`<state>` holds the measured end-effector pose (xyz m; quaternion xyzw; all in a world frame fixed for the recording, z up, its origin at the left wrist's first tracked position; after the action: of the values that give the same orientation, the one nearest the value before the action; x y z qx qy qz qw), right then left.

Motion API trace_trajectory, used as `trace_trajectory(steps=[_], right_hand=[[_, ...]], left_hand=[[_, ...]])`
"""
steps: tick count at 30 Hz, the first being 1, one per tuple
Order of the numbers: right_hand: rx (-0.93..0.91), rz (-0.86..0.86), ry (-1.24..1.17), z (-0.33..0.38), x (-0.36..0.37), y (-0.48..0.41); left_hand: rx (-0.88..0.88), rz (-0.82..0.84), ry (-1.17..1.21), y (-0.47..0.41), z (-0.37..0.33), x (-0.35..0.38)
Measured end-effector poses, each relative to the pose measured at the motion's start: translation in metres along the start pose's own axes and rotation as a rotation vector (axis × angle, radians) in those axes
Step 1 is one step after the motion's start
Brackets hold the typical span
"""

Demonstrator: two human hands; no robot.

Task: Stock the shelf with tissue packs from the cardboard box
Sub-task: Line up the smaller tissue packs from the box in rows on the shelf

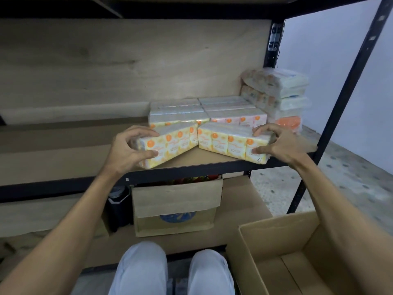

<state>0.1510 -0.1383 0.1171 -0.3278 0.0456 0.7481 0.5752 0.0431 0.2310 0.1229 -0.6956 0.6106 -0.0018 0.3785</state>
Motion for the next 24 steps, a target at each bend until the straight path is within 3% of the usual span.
trace_trajectory(steps=[6, 9, 16, 21, 24], right_hand=[[0.036, 0.053, 0.090, -0.008, 0.002, -0.013], [0.020, 0.080, 0.283, 0.003, 0.005, -0.017], [-0.156, 0.067, 0.703, 0.038, 0.050, -0.029], [-0.005, 0.091, 0.878, 0.033, 0.086, -0.044], [0.010, 0.060, 1.009, 0.031, 0.091, -0.047]], left_hand=[[-0.091, 0.068, -0.044, 0.006, 0.021, 0.000], [-0.095, 0.062, -0.113, 0.007, 0.025, -0.004], [-0.103, 0.075, -0.500, 0.006, 0.013, 0.000], [-0.057, 0.031, -0.744, -0.007, -0.005, 0.021], [-0.174, 0.120, -0.954, -0.022, -0.001, 0.039]])
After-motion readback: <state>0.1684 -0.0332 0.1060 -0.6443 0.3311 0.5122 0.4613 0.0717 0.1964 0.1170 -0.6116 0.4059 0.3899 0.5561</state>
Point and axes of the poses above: each hand's wrist, its own y-axis away from the middle knuckle, its own x-axis out of the palm, z = x × y, the point moved 7 cm from there along -y, towards the middle knuckle, and after that the axes turned 7 degrees about z, right-handed, at the moved point
